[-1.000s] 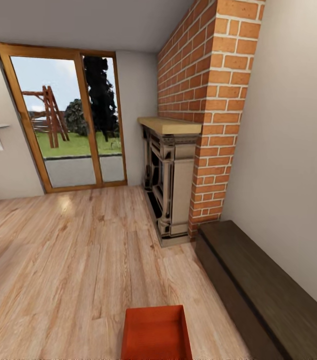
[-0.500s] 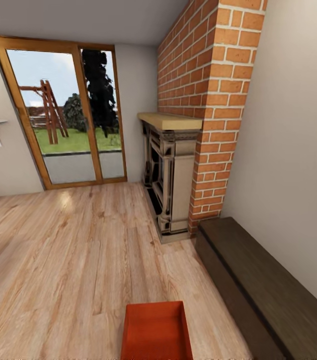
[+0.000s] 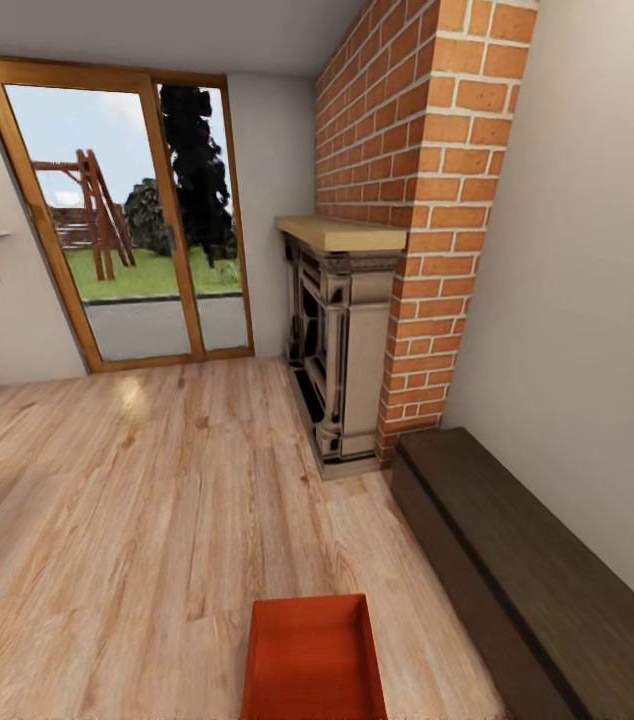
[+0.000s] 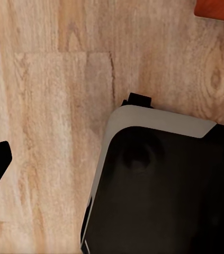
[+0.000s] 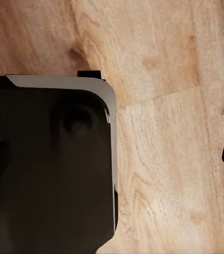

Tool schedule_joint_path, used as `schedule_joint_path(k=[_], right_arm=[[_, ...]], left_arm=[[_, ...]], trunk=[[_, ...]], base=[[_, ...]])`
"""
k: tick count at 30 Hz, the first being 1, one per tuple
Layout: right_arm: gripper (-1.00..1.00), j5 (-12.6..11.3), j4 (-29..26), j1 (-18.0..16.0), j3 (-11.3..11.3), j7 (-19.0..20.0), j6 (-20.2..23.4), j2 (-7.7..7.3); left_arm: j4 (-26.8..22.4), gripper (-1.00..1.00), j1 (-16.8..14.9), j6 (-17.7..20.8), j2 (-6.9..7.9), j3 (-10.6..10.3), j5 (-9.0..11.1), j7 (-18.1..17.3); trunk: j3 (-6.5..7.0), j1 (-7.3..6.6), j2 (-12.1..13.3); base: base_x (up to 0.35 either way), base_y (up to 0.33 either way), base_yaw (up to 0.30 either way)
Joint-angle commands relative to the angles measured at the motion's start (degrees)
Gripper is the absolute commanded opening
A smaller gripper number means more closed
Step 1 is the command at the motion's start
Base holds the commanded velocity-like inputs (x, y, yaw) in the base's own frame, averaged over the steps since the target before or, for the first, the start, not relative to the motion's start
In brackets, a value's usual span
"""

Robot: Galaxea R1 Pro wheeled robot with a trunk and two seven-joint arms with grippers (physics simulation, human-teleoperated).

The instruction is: Move the two storage containers from the living room to the garage. In the garage, place one container on the floor and stack the other container on top of it (either order is fine).

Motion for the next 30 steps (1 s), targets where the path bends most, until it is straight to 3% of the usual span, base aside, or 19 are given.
schedule_joint_path(k=[1,30], right_arm=[[1.0,-0.42,0.16,-0.06,0.46,-0.03,-0.27,0.01],[1.0,-0.4,0.16,-0.06,0.52,-0.03,-0.1,0.2]], left_arm=[[0.02,1.0,-0.03,-0.15,-0.01,-0.49,0.5,0.14],[0.02,1.0,-0.03,-0.15,-0.01,-0.49,0.5,0.13]], trunk=[[-0.16,0.0,-0.04],[-2.82,0.0,-0.04]], base=[[0.0,0.0,0.0],[0.0,0.0,0.0]])
